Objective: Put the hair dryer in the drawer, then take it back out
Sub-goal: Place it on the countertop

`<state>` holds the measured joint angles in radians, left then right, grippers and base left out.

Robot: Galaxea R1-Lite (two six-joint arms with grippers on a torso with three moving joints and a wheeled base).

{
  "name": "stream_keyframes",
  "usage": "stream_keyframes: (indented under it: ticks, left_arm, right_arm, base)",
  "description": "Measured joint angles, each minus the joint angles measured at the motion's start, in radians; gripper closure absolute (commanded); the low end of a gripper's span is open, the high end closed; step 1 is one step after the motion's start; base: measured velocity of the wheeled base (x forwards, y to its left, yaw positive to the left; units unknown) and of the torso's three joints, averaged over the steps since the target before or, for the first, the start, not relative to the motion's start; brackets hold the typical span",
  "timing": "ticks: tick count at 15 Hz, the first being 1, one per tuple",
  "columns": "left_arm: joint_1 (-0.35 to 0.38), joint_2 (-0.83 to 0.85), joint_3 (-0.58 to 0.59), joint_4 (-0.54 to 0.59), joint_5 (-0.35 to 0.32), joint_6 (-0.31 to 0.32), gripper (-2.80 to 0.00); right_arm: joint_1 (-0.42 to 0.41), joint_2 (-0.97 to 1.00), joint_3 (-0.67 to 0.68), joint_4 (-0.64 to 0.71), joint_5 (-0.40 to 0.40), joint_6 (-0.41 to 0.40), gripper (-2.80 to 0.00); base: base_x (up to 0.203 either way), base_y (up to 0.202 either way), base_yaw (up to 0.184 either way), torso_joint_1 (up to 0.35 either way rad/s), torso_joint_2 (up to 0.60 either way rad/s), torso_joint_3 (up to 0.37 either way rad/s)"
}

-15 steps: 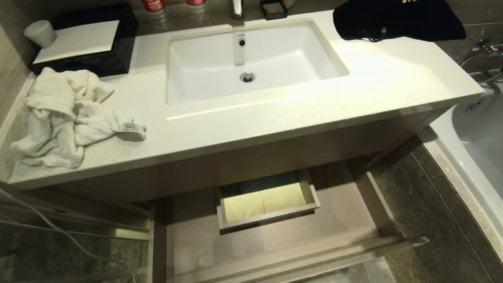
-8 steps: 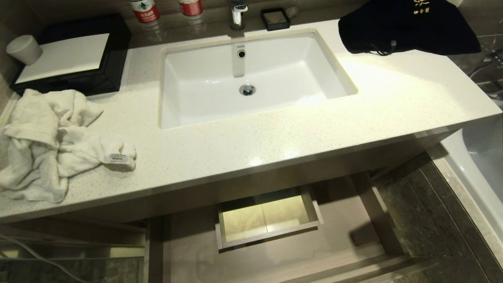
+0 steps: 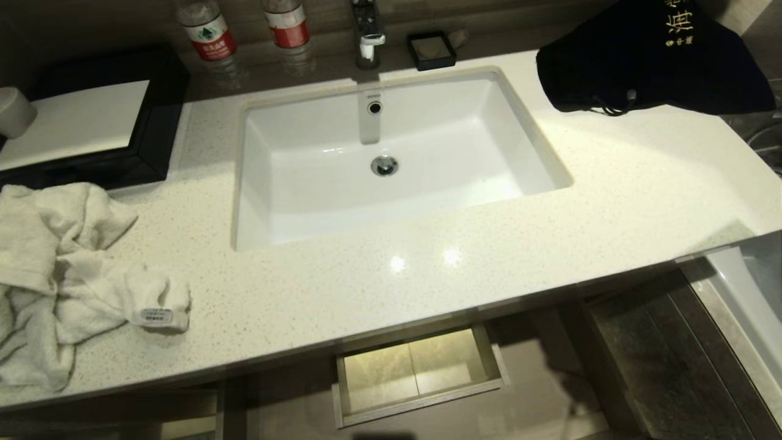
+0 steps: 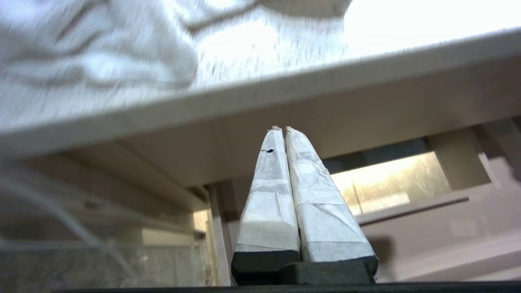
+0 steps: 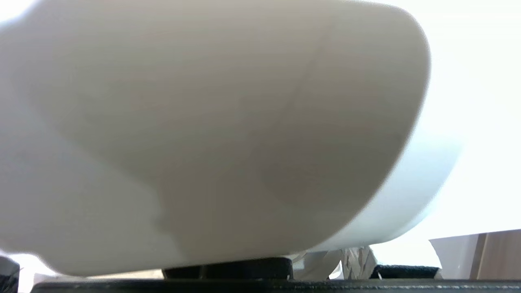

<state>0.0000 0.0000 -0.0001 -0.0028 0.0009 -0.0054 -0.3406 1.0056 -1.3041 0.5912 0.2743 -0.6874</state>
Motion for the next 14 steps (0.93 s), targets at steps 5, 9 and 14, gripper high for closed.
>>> stream_keyframes:
  ticks: [5, 9, 14]
  left_arm:
    - [0.000, 0.000, 0.000, 0.000, 0.000, 0.000, 0.00]
    - [0.000, 0.000, 0.000, 0.000, 0.000, 0.000, 0.00]
    - [0.000, 0.000, 0.000, 0.000, 0.000, 0.000, 0.00]
  right_arm:
    - [0.003, 0.107, -0.094, 0.008, 0.000, -0.035, 0.00]
    - [0.019, 0.290, -0.305, 0.024, 0.027, -0.157, 0.00]
    - [0.024, 0.534, -0.497, 0.042, 0.148, -0.368, 0.00]
  base:
    - [0.000, 0.000, 0.000, 0.208, -0.16, 0.046]
    - [0.000, 0.000, 0.000, 0.007, -0.01, 0.002]
    - [0.000, 0.000, 0.000, 0.000, 0.00, 0.000]
